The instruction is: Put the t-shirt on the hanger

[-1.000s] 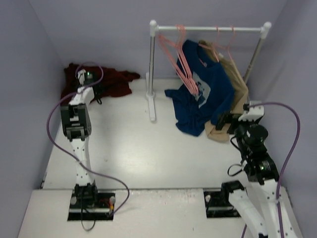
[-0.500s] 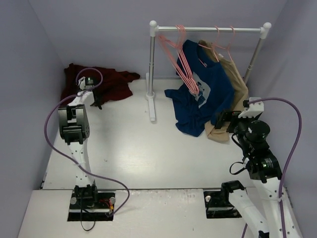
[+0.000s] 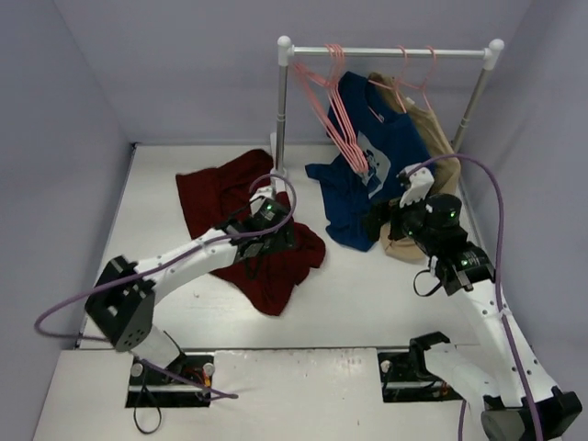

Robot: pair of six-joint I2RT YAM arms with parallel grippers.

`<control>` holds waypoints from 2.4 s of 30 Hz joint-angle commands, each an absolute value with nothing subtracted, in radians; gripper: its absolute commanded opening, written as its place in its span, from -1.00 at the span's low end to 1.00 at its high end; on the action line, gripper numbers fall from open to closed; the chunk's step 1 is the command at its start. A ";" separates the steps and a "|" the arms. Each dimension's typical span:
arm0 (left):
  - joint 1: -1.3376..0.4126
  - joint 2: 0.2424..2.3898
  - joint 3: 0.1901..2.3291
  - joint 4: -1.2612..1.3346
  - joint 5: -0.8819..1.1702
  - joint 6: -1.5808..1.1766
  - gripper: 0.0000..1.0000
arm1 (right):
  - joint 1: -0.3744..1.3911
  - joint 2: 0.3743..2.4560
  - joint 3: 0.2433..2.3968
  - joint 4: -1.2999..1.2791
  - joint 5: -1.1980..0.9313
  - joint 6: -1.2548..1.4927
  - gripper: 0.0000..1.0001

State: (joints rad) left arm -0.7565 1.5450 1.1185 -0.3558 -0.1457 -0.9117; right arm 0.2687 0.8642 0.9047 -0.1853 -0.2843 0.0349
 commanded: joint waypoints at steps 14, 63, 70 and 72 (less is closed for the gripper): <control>-0.801 1.309 0.838 -0.546 -0.194 -1.020 0.18 | 0.580 1.152 0.691 0.130 -0.186 0.188 0.68; -0.806 1.129 1.495 -0.842 -0.536 -0.556 -1.00 | 0.569 1.160 1.111 0.080 -0.003 -0.075 -1.00; -0.812 1.124 1.854 -0.896 -0.415 -0.457 -1.00 | 0.601 1.124 1.488 -0.075 -0.062 -0.160 -1.00; -0.811 1.115 1.896 -0.896 -0.367 -0.459 -1.00 | 0.603 1.122 1.546 -0.094 -0.118 -0.160 -1.00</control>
State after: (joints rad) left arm -0.8104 1.1206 1.8192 -0.8412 -0.4354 -0.5312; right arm 0.5943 1.1359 1.4430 -0.0366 -0.0634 -0.0985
